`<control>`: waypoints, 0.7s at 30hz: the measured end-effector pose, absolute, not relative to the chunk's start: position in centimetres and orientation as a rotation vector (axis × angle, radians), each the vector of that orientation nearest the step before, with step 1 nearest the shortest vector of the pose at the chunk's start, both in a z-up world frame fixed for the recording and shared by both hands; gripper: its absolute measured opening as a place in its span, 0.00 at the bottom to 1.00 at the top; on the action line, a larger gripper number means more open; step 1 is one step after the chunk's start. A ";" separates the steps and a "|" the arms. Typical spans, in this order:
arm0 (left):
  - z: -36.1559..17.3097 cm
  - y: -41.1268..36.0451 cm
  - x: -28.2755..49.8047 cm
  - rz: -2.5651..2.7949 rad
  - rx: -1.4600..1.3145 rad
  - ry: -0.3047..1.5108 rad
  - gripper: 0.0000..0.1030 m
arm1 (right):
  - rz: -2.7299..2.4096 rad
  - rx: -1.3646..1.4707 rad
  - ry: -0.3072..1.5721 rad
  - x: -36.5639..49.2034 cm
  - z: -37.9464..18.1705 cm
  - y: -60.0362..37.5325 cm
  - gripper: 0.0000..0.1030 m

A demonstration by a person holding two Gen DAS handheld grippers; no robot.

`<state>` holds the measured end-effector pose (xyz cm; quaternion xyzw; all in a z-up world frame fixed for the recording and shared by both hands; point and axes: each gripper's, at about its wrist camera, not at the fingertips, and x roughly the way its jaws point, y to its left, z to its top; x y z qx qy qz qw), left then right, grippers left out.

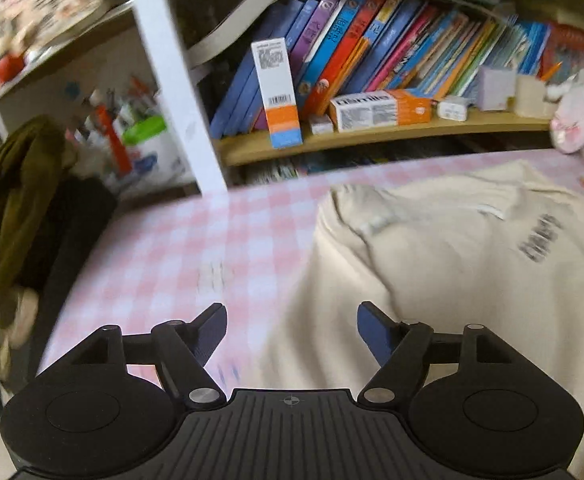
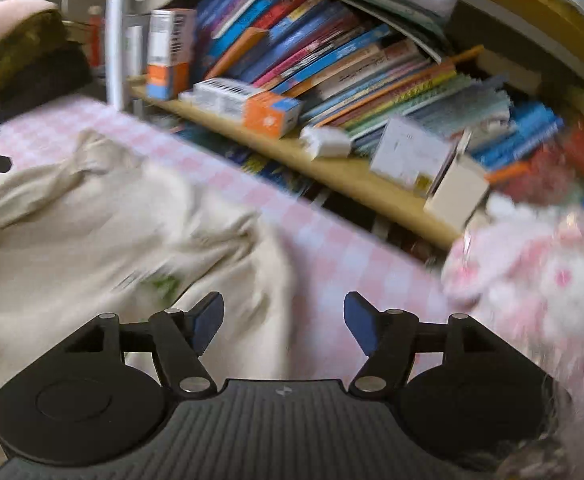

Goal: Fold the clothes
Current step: 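Shake out the lifted T-shirt and lay it flat with both grippers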

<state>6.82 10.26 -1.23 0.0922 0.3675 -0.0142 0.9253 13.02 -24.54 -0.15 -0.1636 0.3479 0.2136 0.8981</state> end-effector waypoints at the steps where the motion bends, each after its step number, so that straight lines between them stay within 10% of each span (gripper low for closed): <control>1: -1.3 10.1 5.8 -0.021 0.178 0.761 0.72 | 0.476 -0.323 0.738 11.7 -0.2 -24.5 0.63; 21: -4.1 3.1 -3.0 0.121 0.130 0.809 0.72 | 0.360 -0.091 0.895 4.7 -3.6 -28.3 0.66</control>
